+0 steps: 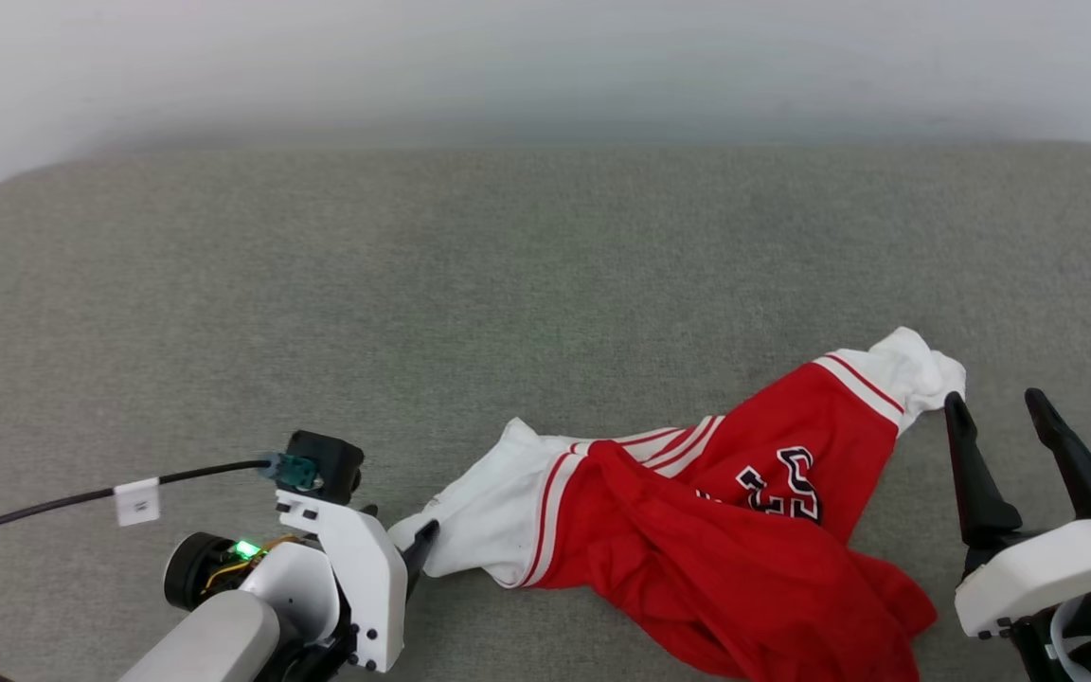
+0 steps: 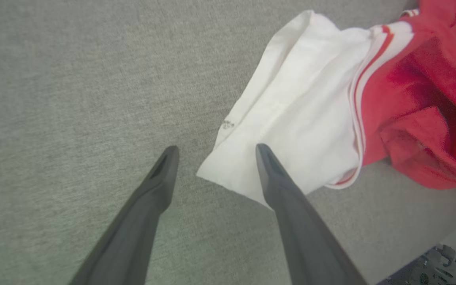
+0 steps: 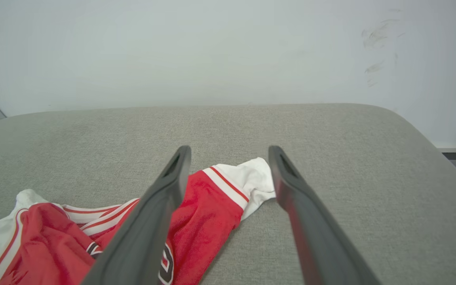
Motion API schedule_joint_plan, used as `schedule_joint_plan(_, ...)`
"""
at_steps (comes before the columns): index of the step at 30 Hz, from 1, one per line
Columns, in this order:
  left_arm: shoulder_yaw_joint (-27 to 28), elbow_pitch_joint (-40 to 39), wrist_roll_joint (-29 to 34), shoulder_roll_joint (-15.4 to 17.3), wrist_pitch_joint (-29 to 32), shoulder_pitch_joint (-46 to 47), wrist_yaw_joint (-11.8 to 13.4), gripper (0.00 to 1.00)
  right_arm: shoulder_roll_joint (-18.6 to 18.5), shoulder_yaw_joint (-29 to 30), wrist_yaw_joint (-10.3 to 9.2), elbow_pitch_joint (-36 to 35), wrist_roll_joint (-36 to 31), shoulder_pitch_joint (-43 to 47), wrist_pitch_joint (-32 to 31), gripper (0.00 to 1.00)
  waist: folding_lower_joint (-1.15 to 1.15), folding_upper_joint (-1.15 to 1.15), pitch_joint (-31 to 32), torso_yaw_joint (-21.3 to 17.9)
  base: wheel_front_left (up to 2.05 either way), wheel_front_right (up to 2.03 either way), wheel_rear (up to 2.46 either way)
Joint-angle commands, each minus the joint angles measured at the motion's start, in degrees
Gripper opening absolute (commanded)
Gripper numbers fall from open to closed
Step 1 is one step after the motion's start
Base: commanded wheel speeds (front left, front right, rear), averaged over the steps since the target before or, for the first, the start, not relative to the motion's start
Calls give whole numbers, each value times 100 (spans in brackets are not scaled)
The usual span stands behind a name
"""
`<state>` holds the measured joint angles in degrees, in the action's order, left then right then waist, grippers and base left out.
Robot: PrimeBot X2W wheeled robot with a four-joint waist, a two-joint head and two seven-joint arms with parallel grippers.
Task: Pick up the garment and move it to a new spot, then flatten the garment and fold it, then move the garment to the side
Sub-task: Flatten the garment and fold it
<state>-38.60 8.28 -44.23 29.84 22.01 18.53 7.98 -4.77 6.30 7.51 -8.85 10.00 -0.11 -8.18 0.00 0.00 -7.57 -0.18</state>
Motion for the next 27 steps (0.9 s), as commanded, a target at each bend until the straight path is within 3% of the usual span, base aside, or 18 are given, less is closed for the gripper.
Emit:
schedule_joint_plan(1, -51, 47, -22, 18, 139, 95, -36, 100, 27, -34, -4, -14, -24, -87, -7, 100, 0, 0, -152, -117, 0, 0, 0)
schedule_joint_plan(10, -530, 711, -310, -212, 1185, 210, -308, 99, 45, -241, -4, -55, -61, -256, 21, 100, 0, 0, -446, -315, 0, 0, 0)
schedule_joint_plan(11, -606, 805, -346, -273, 1301, 191, -336, 64, 42, -247, -4, -50, -74, -248, 29, 100, 0, 0, -454, -326, 0, 0, 0)
schedule_joint_plan(12, -683, 884, -356, -316, 1380, 176, -375, 42, 44, -261, -4, -44, -79, -252, 37, 100, 0, 0, -458, -335, 0, 0, 0)
schedule_joint_plan(13, -723, 949, -352, -368, 1382, 164, -387, 10, 47, -270, -4, -40, -91, -264, 44, 100, 0, 0, -457, -341, 0, 0, 0)
schedule_joint_plan(14, -750, 1014, -359, -412, 1364, 153, -398, 0, 50, -281, -4, -35, -101, -277, 47, 100, 0, 0, -447, -343, 0, 0, 0)
schedule_joint_plan(18, -558, 1053, -130, -414, 703, 245, -292, 0, 57, -198, -4, 13, -106, -247, -22, 100, 0, 0, -319, -241, 0, 0, 0)
schedule_joint_plan(19, -347, 916, 22, -364, 205, 322, -137, 0, 21, -58, -4, 130, -6, -234, -201, 100, 0, 0, -209, -147, 0, 0, 0)
schedule_joint_plan(22, -155, 690, 144, -260, -229, 307, 31, 0, -63, 155, -4, 375, 159, -287, -565, 100, 0, 0, -131, -51, 0, 0, 0)
schedule_joint_plan(23, -17, 414, 288, -183, -586, 307, 203, 0, -230, 415, -4, 724, 414, -450, -993, 100, 0, 0, -108, 39, 0, 0, 0)
schedule_joint_plan(25, 20, 305, 338, -155, -688, 314, 261, 0, -254, 493, -4, 852, 486, -492, -1151, 100, 0, 0, -111, 71, 0, 0, 0)
schedule_joint_plan(26, 158, -129, 492, -53, -1000, 354, 431, 0, -391, 812, -4, 1357, 730, -808, -1838, 100, 0, 0, -186, 178, 0, 0, 0)
schedule_joint_plan(27, 192, -255, 547, -39, -1079, 392, 466, 0, -437, 861, -4, 1489, 757, -918, -2026, 100, 0, 0, -230, 204, 0, 0, 0)
